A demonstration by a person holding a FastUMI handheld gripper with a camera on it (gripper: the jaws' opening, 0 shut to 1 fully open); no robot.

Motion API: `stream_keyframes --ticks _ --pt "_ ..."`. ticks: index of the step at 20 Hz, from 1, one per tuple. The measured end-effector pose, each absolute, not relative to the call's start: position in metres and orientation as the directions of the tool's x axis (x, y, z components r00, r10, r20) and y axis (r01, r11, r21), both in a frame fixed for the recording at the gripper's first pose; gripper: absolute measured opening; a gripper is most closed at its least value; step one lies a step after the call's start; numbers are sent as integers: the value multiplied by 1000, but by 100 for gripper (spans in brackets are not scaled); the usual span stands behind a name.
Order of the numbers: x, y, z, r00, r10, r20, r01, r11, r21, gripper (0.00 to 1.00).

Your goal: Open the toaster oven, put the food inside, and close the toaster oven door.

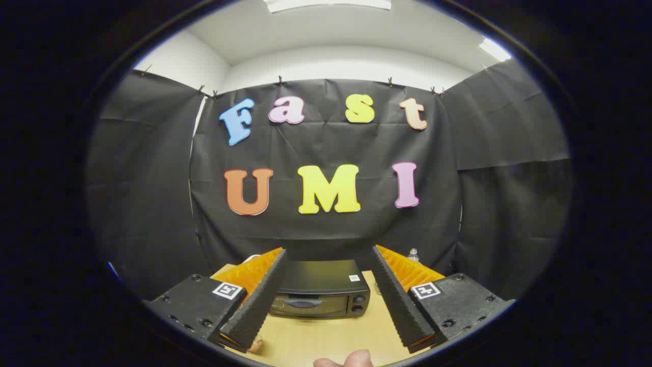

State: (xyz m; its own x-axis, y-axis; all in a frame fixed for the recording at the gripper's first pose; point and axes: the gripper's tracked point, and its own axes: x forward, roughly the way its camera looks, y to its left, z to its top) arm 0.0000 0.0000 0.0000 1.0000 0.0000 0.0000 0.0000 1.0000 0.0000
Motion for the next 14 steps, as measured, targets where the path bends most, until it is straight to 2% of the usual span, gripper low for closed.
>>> stream_keyframes --ticks 14 --pt "13 1 -9 1000 24 -3 -24 1000 -10 100"
